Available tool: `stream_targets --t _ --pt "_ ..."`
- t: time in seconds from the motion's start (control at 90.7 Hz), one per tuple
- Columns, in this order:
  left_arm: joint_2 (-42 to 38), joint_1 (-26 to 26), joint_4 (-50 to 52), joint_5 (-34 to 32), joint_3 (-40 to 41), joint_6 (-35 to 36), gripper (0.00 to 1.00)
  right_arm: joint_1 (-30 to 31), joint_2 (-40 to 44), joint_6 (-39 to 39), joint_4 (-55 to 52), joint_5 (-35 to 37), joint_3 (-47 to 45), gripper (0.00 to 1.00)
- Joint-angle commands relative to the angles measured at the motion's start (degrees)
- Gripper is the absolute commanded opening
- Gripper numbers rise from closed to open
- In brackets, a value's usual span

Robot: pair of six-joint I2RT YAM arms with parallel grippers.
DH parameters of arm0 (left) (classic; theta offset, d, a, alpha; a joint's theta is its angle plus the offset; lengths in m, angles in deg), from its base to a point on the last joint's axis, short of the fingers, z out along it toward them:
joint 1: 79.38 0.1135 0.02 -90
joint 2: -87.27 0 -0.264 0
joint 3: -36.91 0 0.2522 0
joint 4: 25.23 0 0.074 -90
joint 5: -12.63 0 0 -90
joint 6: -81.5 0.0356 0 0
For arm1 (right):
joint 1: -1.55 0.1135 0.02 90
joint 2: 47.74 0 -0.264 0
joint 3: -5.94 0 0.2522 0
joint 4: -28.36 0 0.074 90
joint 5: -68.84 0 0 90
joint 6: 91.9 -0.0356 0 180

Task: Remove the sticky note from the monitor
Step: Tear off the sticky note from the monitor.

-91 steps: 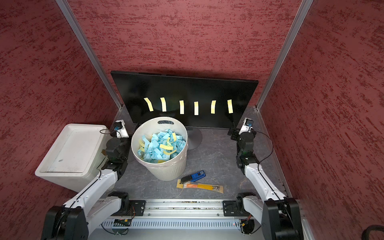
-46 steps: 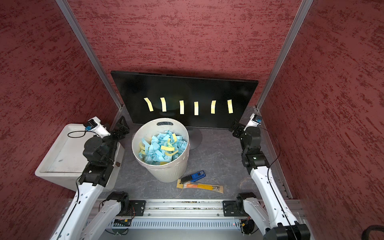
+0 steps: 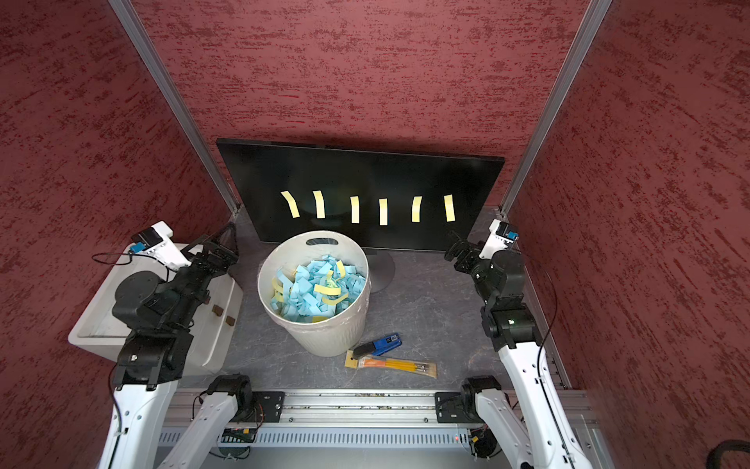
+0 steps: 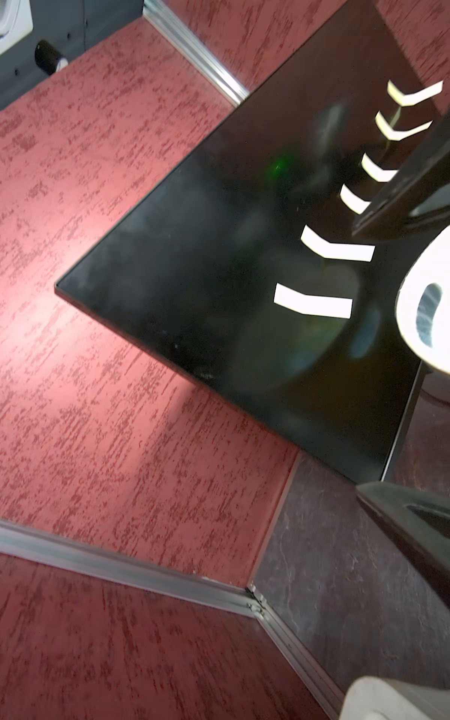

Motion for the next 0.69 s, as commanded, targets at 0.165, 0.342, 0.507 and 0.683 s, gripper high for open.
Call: stream_targets --t 0.165,0.342,0.507,0.683 --pt "1.3 0.4 1.9 12.0 -3.1 4.6 1.0 -0.8 0.6 -6.1 -0.8 -10.8 2.9 0.98" --pt "3.0 0.3 0.3 19.5 -3.5 7.3 1.0 -1.8 -1.7 -9.8 0.8 -15.4 3.7 0.98" --pt "4.5 0.3 -3.3 25.6 -2.4 7.6 1.0 -4.8 -3.1 -15.2 5.7 -20.8 2.4 0.98" --pt "6.1 0.4 -6.4 29.7 -0.8 6.7 1.0 -8.8 -6.1 -22.5 11.3 -27.1 1.3 0.97"
